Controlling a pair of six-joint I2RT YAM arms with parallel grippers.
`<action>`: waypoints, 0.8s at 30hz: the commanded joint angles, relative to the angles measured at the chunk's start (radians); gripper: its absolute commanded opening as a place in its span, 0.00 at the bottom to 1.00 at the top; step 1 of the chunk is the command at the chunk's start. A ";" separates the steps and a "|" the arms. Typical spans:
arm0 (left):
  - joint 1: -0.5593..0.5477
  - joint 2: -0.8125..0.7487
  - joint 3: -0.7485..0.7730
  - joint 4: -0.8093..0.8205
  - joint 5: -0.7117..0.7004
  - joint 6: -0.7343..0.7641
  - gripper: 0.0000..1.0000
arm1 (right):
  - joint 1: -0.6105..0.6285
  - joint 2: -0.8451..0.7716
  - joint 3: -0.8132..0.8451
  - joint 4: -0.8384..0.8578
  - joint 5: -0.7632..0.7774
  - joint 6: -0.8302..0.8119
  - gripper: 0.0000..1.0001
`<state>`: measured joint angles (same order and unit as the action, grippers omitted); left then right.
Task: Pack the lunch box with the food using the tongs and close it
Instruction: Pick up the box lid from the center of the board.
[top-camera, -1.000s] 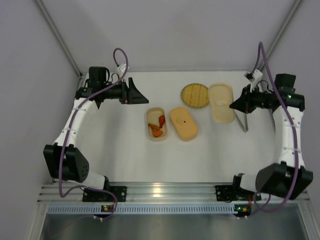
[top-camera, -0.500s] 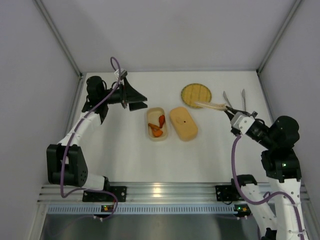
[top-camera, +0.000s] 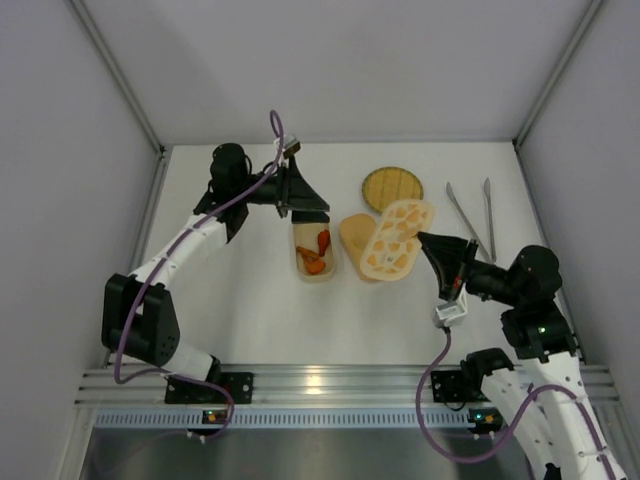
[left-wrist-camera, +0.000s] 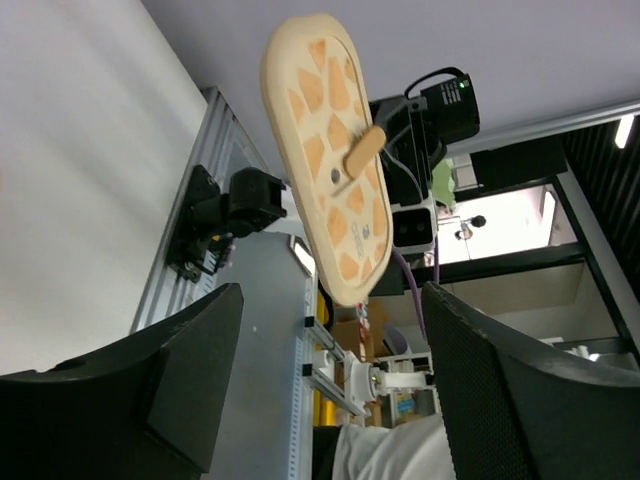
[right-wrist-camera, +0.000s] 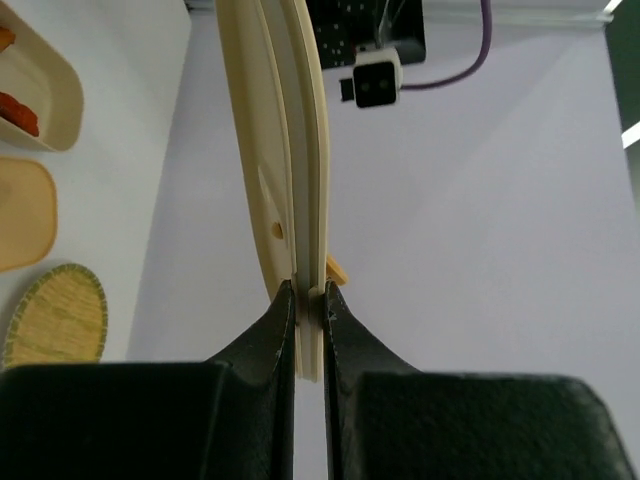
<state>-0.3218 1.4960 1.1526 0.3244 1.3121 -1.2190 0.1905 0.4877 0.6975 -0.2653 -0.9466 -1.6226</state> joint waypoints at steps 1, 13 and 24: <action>-0.016 0.027 0.108 -0.100 -0.042 0.131 0.76 | 0.050 0.015 0.016 0.046 -0.132 -0.276 0.00; -0.220 0.092 0.325 -0.763 -0.205 0.745 0.68 | 0.259 0.032 -0.007 0.055 0.025 -0.316 0.00; -0.221 0.040 0.191 -0.624 -0.111 0.624 0.61 | 0.336 0.057 -0.021 0.122 0.147 -0.273 0.00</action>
<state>-0.5430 1.5845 1.3922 -0.3576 1.1595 -0.5617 0.5003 0.5365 0.6868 -0.2535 -0.8223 -1.9011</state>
